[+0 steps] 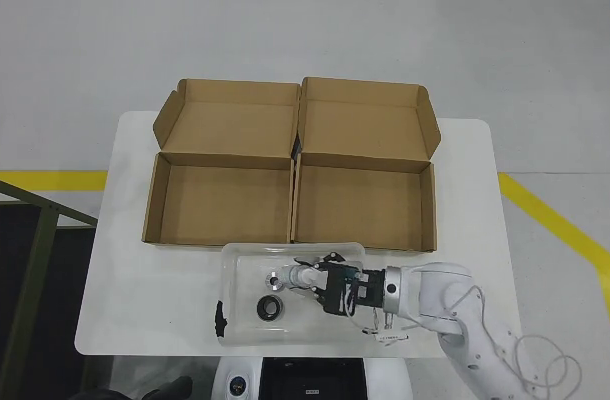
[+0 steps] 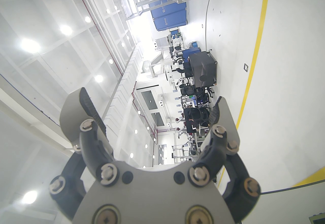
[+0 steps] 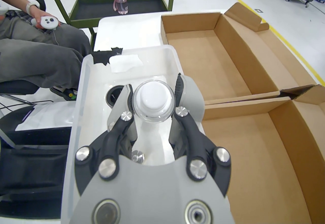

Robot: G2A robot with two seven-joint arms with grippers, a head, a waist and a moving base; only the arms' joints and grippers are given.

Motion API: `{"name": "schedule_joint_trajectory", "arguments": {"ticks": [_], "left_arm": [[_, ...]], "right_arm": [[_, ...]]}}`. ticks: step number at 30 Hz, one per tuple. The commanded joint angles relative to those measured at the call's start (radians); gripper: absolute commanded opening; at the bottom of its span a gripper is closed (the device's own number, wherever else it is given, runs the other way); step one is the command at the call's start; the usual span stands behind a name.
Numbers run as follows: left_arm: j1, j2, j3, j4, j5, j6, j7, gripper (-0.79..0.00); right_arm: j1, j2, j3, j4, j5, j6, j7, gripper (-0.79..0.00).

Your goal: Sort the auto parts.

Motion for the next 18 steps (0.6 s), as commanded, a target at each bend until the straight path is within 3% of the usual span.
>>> {"name": "schedule_joint_trajectory", "arguments": {"ticks": [1, 18], "left_arm": [[0.0, 0.0, 0.0, 0.0, 0.0, 0.0, 0.0, 0.0], [0.0, 0.0, 0.0, 0.0, 0.0, 0.0, 0.0, 0.0]], "right_arm": [[0.005, 0.0, 0.007, 0.003, 0.016, 0.004, -0.029, -0.785], [0.078, 0.002, 0.093, 0.062, 0.161, 0.075, -0.174, -0.785]]}}
